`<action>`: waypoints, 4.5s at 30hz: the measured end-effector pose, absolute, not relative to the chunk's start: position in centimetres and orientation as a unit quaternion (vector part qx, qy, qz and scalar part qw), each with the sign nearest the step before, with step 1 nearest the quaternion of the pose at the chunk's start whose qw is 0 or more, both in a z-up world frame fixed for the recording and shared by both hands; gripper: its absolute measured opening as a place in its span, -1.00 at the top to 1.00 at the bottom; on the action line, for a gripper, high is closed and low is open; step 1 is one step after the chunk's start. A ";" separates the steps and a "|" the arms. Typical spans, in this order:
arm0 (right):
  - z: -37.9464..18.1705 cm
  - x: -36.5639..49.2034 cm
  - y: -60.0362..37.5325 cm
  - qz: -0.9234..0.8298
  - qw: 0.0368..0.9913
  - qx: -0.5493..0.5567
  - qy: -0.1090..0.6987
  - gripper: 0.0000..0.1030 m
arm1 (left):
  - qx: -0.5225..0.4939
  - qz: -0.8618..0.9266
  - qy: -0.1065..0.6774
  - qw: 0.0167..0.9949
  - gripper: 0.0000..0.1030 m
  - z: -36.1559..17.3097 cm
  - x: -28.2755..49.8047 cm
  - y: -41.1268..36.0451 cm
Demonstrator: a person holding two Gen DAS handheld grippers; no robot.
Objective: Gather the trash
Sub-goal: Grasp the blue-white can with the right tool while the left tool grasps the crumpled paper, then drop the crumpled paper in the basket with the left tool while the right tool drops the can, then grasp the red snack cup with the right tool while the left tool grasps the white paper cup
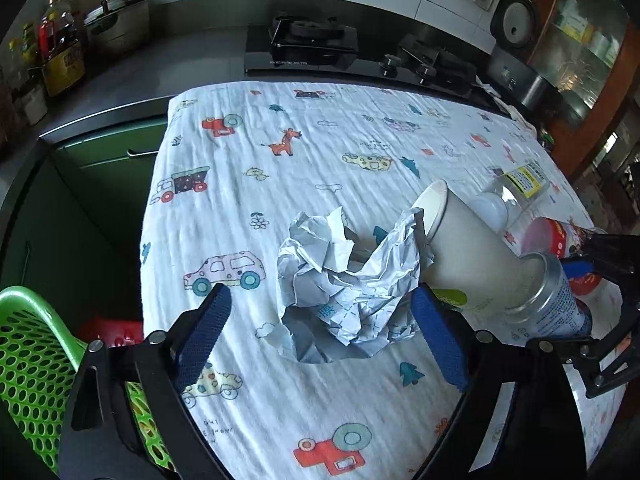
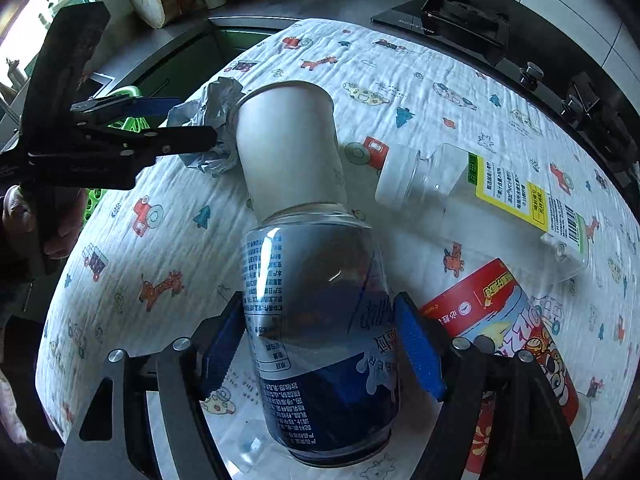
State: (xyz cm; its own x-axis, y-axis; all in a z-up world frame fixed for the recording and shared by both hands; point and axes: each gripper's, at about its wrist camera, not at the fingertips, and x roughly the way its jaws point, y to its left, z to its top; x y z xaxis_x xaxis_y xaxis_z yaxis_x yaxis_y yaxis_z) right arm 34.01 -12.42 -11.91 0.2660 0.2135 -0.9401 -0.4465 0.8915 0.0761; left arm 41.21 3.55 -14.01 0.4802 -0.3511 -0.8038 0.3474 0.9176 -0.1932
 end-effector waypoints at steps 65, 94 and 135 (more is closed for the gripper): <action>-4.1 34.7 16.2 0.362 0.798 -0.072 0.476 -0.37 | -0.065 0.069 0.457 0.884 -0.48 -13.7 27.0 31.6; -2.9 32.4 12.8 0.354 0.812 -0.063 0.460 -0.55 | -0.051 0.067 0.434 0.897 -0.54 -10.4 25.2 30.0; -10.0 32.0 -20.2 0.141 0.812 -0.144 0.547 -0.63 | -0.034 -0.105 0.454 0.884 -0.82 -7.3 32.4 2.0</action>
State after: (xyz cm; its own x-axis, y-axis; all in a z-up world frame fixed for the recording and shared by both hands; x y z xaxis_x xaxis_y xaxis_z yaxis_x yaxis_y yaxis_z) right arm 32.03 -20.23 -9.99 0.3612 0.0716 -0.9297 -0.3861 0.9190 -0.0792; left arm 32.40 1.99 -7.33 0.5662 -0.2163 -0.7954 0.1538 0.9757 -0.1559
